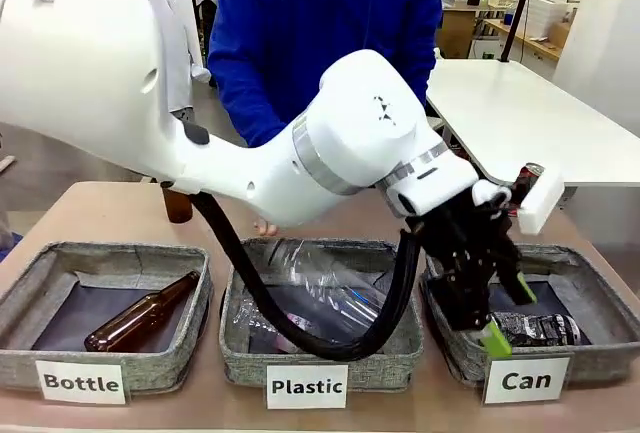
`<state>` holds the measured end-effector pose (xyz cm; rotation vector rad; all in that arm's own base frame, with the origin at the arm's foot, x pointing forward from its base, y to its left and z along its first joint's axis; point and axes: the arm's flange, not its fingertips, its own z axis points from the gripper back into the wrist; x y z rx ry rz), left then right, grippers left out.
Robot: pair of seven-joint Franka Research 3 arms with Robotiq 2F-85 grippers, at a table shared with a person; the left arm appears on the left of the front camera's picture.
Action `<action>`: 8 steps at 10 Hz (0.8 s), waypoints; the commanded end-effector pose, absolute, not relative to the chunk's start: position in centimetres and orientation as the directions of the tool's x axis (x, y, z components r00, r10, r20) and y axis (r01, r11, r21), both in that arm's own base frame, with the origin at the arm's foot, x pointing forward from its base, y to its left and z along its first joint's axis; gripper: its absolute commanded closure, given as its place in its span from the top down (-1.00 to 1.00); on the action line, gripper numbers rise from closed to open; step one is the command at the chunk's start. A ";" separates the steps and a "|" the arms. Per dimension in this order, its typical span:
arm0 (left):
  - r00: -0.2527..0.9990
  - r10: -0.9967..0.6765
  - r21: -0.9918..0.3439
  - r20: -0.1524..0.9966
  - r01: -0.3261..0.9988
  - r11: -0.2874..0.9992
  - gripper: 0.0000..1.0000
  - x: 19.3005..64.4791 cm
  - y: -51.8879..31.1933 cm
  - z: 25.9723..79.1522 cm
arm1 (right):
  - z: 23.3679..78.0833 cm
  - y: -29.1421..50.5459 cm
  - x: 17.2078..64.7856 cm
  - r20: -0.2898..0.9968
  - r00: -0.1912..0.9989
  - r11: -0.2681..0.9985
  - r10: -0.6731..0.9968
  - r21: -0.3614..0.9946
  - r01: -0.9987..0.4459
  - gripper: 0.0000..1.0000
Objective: Sort the can waste into the basket.
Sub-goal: Pick up the can waste from the table and place it in the right Fabric basket.
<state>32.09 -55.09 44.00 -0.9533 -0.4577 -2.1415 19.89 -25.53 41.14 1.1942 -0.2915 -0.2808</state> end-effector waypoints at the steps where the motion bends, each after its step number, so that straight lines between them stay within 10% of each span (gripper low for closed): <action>1: -0.402 -0.437 0.044 0.805 0.775 -0.631 1.00 31.6 -56.7 44.8 | 41.3 -25.8 19.9 0.086 0.934 0.346 -0.347 0.937 0.043 1.00; 8: -0.344 -0.440 0.056 0.829 0.835 -0.548 1.00 31.8 -55.2 45.0 | 41.3 -25.8 19.9 0.086 0.934 0.346 -0.347 0.937 0.043 1.00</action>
